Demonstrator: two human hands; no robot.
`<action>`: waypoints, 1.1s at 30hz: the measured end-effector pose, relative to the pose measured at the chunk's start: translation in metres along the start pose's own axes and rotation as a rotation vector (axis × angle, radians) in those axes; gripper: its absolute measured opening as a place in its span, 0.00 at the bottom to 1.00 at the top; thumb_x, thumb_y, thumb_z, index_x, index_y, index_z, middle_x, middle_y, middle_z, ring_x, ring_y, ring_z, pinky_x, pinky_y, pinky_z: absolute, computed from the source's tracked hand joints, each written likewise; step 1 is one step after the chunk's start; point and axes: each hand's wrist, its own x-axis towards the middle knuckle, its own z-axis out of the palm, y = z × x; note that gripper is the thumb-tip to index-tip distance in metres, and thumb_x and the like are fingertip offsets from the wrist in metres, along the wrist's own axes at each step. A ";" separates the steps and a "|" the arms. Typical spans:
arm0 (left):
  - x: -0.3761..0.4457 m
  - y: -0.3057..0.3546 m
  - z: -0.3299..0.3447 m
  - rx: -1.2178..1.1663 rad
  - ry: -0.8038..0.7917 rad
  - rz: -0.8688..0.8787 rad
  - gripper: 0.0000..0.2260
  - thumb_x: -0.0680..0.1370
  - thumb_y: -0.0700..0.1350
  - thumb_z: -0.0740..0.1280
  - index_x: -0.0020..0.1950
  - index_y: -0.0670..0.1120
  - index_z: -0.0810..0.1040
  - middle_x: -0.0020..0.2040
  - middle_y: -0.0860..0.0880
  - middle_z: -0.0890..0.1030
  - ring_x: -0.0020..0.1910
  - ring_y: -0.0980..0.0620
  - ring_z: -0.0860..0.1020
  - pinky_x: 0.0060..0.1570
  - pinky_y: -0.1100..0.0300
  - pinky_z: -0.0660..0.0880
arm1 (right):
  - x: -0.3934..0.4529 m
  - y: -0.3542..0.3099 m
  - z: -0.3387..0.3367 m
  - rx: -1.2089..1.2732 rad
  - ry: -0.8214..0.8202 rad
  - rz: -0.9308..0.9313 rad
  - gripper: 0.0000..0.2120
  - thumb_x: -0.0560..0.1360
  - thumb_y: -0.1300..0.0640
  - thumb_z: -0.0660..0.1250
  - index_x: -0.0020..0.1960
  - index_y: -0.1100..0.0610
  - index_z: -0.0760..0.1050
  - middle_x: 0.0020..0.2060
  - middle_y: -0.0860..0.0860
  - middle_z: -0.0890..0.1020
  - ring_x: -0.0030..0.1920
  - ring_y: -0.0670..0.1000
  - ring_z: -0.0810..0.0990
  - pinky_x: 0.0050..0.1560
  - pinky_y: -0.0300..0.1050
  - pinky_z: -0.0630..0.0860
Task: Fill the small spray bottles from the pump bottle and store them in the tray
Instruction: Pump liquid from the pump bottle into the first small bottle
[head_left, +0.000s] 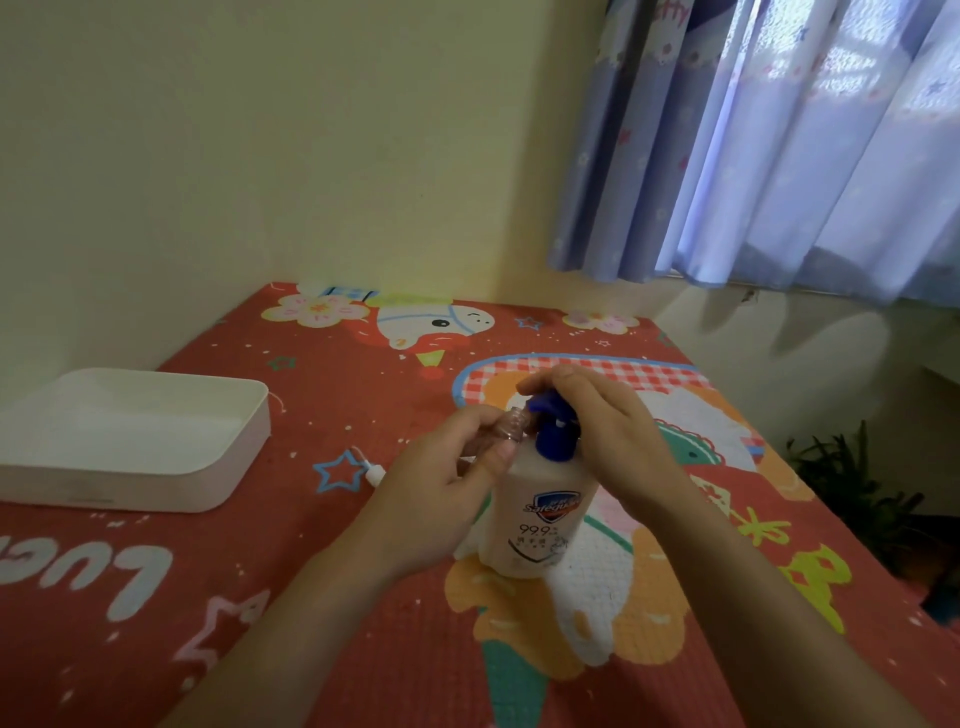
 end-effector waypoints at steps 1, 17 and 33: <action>0.001 0.001 -0.001 0.019 0.002 0.006 0.10 0.82 0.48 0.63 0.59 0.63 0.75 0.57 0.64 0.80 0.59 0.64 0.77 0.59 0.50 0.77 | 0.001 -0.001 -0.001 -0.019 -0.010 0.021 0.16 0.81 0.53 0.55 0.46 0.52 0.81 0.42 0.48 0.83 0.43 0.46 0.81 0.48 0.47 0.78; 0.006 0.012 -0.005 0.028 -0.013 0.015 0.14 0.83 0.49 0.60 0.68 0.55 0.76 0.57 0.55 0.79 0.37 0.58 0.79 0.37 0.67 0.76 | 0.017 -0.018 -0.008 -0.168 -0.197 0.263 0.11 0.75 0.55 0.58 0.42 0.58 0.77 0.44 0.57 0.80 0.43 0.55 0.77 0.49 0.51 0.75; 0.003 0.002 0.005 -0.114 0.069 -0.037 0.08 0.82 0.47 0.62 0.59 0.52 0.77 0.50 0.57 0.80 0.37 0.62 0.79 0.39 0.67 0.76 | 0.015 -0.011 0.002 -0.353 -0.110 0.189 0.17 0.79 0.54 0.54 0.45 0.63 0.77 0.44 0.60 0.81 0.41 0.58 0.77 0.41 0.48 0.72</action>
